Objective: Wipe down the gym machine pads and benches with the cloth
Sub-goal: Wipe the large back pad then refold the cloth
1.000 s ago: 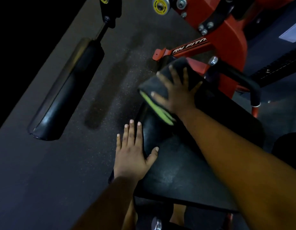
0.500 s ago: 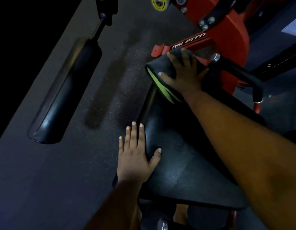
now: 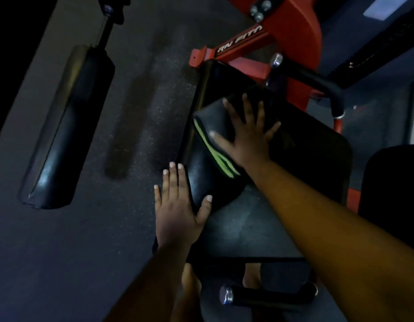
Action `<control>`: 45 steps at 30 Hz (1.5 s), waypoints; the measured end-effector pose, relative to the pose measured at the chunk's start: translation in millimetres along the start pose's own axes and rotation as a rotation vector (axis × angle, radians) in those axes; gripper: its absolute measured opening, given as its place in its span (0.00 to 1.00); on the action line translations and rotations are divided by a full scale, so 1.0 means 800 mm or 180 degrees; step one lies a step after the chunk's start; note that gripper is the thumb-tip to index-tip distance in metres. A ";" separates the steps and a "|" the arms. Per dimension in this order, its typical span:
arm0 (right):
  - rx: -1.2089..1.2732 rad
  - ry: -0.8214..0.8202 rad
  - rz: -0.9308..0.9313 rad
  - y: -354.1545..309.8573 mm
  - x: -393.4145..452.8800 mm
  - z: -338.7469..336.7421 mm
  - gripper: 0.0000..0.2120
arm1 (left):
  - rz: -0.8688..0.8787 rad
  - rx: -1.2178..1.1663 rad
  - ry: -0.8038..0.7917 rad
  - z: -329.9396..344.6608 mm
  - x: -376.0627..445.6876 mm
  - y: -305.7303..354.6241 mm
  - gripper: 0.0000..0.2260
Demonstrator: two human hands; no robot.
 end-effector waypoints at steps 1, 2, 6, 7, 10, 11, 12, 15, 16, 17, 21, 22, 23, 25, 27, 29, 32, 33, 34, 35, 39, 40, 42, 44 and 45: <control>0.0037 0.0034 0.0090 -0.004 0.004 -0.002 0.43 | 0.0019 -0.0039 0.0028 -0.002 -0.002 0.002 0.40; 0.0028 0.0083 0.0124 -0.008 -0.002 -0.001 0.42 | 0.0057 -0.0115 0.0071 -0.004 -0.003 0.004 0.40; -0.0056 0.0066 -0.0187 -0.020 -0.112 0.039 0.42 | 0.0198 -0.0464 0.0325 -0.015 -0.008 0.005 0.39; -0.0075 0.0020 -0.0201 -0.013 -0.157 0.058 0.42 | 0.0279 -0.0508 0.0351 -0.017 -0.010 0.006 0.39; -0.0060 -0.0097 0.0079 0.047 -0.260 0.101 0.42 | 0.0668 -0.0238 0.0265 -0.017 -0.017 0.015 0.38; -0.0035 -0.0152 0.0256 0.077 -0.275 0.106 0.43 | 0.0811 -0.0053 0.0197 -0.015 -0.019 0.020 0.38; 0.0026 -0.0178 0.0502 0.107 -0.284 0.108 0.43 | 0.0955 0.0153 0.0119 -0.012 -0.022 0.025 0.38; 0.0485 -0.0164 0.1390 0.156 -0.276 0.101 0.41 | 0.1196 0.0758 -0.0057 0.003 -0.025 0.037 0.38; 0.0624 -0.0095 0.1640 0.150 -0.270 0.100 0.40 | 0.1191 0.0891 -0.0087 0.006 -0.023 0.038 0.37; 0.0703 -0.0030 0.1790 0.132 -0.263 0.098 0.40 | 0.1162 0.0983 -0.0092 0.006 -0.022 0.037 0.37; 0.0595 -0.0115 0.1252 0.042 -0.271 0.106 0.38 | 0.1173 0.1184 -0.0046 0.008 -0.021 0.039 0.38; 0.0548 -0.0174 0.1055 0.036 -0.279 0.107 0.38 | 0.1193 0.1208 -0.0060 0.008 -0.022 0.038 0.38; 0.0514 -0.0214 0.0927 0.042 -0.285 0.109 0.38 | 0.1223 0.1234 -0.0060 0.009 -0.022 0.040 0.38; 0.0488 -0.0242 0.0918 0.080 -0.294 0.109 0.39 | 0.1283 0.1337 -0.0070 0.013 -0.023 0.047 0.38; 0.0488 -0.0169 0.1245 0.134 -0.303 0.108 0.38 | 0.1414 0.1481 -0.0067 0.014 -0.023 0.052 0.38; 0.0573 -0.0130 0.1694 0.194 -0.314 0.107 0.36 | 0.1648 0.1663 -0.0064 0.016 -0.022 0.064 0.38; 0.0861 -0.0123 0.2199 0.257 -0.328 0.107 0.35 | 0.1908 0.1800 -0.0098 0.024 -0.018 0.095 0.38; 0.0933 -0.0135 0.2268 0.261 -0.328 0.107 0.36 | 0.1954 0.1824 -0.0145 0.029 -0.016 0.106 0.38; 0.0970 -0.0170 0.2256 0.260 -0.327 0.108 0.39 | 0.1993 0.1875 -0.0228 0.037 -0.012 0.118 0.38; 0.0960 -0.0241 0.2187 0.253 -0.326 0.111 0.43 | 0.2017 0.1960 -0.0320 0.046 -0.006 0.127 0.38; 0.0718 -0.0426 0.2044 0.246 -0.330 0.121 0.50 | 0.2053 0.2261 -0.0511 0.065 0.028 0.148 0.39; 0.0700 -0.0396 0.2082 0.253 -0.326 0.119 0.48 | 0.2048 0.2263 -0.0529 0.066 0.033 0.150 0.39; 0.0628 -0.0319 0.2132 0.264 -0.309 0.112 0.44 | 0.2027 0.2228 -0.0495 0.066 0.036 0.152 0.39; 0.0550 -0.0234 0.2153 0.270 -0.291 0.107 0.41 | 0.2030 0.2217 -0.0452 0.066 0.034 0.155 0.40; 0.0506 -0.0216 0.2161 0.273 -0.282 0.104 0.40 | 0.2032 0.2222 -0.0445 0.065 0.033 0.155 0.40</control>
Point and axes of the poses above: each hand's wrist, its own x-axis towards the middle knuckle, its own z-axis out of the palm, y = z × x, the point moved 7 cm from there along x, towards the middle knuckle, and after that the axes turned 7 degrees about -y, right-handed, at the moved point
